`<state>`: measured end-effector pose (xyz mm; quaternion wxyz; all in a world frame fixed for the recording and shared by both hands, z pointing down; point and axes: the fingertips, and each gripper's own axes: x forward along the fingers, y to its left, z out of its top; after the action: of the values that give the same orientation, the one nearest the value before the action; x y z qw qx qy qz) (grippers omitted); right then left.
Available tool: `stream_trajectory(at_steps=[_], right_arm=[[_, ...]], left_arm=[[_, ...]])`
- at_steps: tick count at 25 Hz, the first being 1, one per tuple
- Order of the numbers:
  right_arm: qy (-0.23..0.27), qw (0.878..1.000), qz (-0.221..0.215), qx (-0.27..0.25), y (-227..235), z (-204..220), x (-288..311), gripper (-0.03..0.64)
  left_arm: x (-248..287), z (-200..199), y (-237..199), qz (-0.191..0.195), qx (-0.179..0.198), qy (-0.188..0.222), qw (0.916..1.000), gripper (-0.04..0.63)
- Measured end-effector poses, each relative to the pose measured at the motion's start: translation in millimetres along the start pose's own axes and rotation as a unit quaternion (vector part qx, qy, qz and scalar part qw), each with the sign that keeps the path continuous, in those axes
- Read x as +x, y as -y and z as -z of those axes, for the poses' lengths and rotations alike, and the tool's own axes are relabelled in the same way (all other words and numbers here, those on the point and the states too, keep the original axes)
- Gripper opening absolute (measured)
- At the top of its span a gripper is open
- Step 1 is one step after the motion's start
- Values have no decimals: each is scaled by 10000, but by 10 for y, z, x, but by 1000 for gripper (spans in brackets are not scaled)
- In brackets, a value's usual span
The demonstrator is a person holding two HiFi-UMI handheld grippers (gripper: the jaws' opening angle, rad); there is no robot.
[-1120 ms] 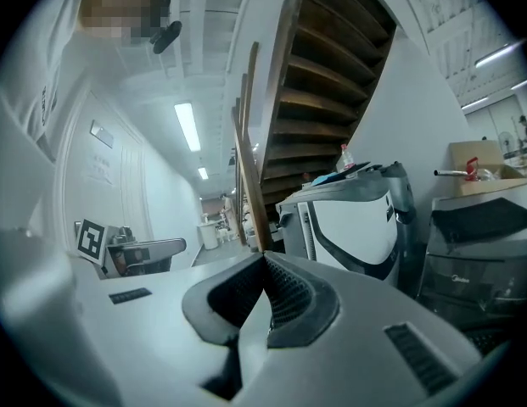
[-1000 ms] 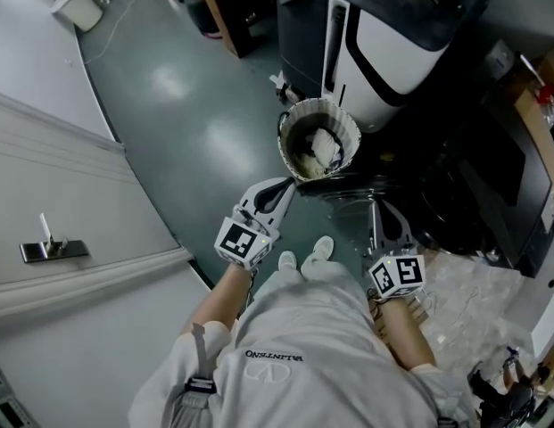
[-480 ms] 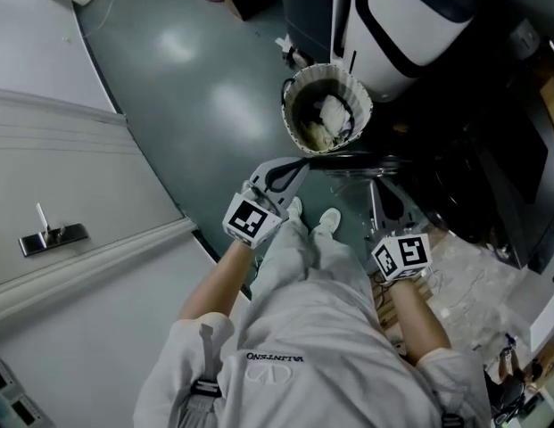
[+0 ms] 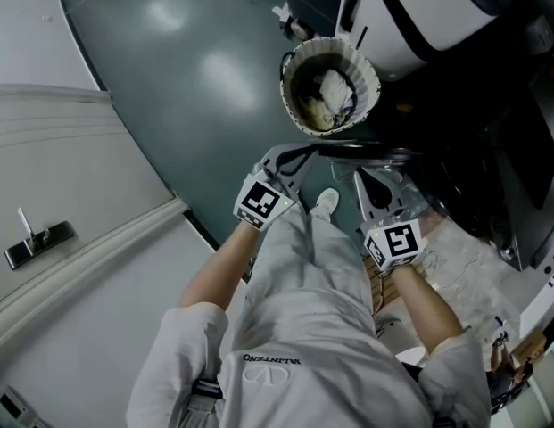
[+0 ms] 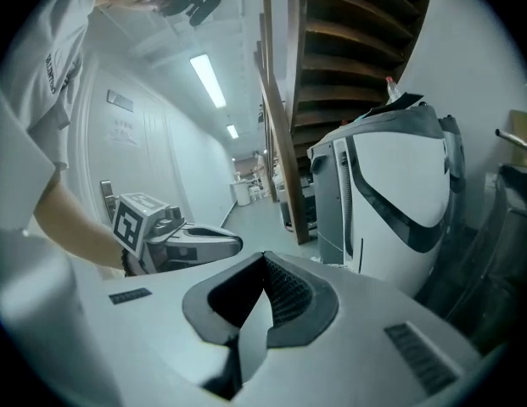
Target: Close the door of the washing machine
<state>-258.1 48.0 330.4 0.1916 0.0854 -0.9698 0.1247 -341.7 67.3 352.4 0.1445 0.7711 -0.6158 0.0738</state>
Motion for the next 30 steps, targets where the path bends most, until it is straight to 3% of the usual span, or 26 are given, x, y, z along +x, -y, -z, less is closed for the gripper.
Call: stream_trajectory(at_steps=[5,12,21,30], right_arm=[[-203,9997,-26,109,39,370,268,11],[-402,9989,-19,239,183,859,465,11],[-493,9977,122,439,285,1338,550,11],[-505,9964,306,603,410,1727,654,11]], left_arm=[[209,446,-118,268,-18,-253,9993,3],[502,913,-144,797,228,-560,9950,64],[784,1523,-39,1468,636,-1013,9819,91],[993,1999,-65,1851,1010,-1261,9693,109]])
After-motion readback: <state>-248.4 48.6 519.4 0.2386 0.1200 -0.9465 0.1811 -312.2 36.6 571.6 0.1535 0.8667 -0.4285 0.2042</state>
